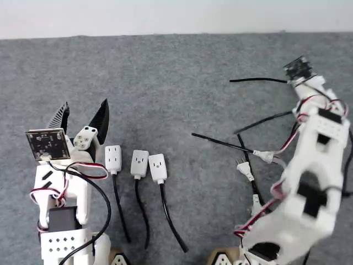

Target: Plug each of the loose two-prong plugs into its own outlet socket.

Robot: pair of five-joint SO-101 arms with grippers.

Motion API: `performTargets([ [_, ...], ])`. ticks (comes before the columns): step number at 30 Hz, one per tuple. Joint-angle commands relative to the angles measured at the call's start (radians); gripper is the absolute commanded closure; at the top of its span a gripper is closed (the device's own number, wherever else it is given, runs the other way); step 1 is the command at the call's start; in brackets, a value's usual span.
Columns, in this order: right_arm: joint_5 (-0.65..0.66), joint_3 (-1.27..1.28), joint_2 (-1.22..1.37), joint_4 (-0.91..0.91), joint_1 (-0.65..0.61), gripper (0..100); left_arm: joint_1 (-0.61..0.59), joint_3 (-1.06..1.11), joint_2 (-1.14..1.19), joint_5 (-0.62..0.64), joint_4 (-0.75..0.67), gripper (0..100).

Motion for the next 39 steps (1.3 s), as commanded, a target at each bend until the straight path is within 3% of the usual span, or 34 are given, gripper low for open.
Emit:
performTargets([
  [1, -0.060, -0.427, 0.298, -0.025, 0.045, 99.0, 0.023, 0.008, -0.006, -0.011, -0.058, 69],
  [7, -0.129, -1.048, 0.788, 0.018, 0.093, 98.2, 0.078, 0.058, -0.006, -0.071, -0.110, 70],
  [15, -0.130, -1.725, 1.179, 0.395, 0.068, 80.9, 0.078, 0.058, -0.006, -0.071, -0.112, 70],
  [23, -0.229, -1.709, 0.966, 0.806, -0.007, 80.5, 0.078, 0.059, -0.005, -0.071, -0.112, 70],
  [32, -0.241, -1.708, 0.707, 1.273, -0.160, 80.5, 0.081, 0.062, -0.005, -0.069, -0.110, 70],
  [39, -0.334, -1.705, 0.621, 1.279, -0.162, 80.5, 0.143, 0.091, -0.006, -0.072, -0.112, 70],
])
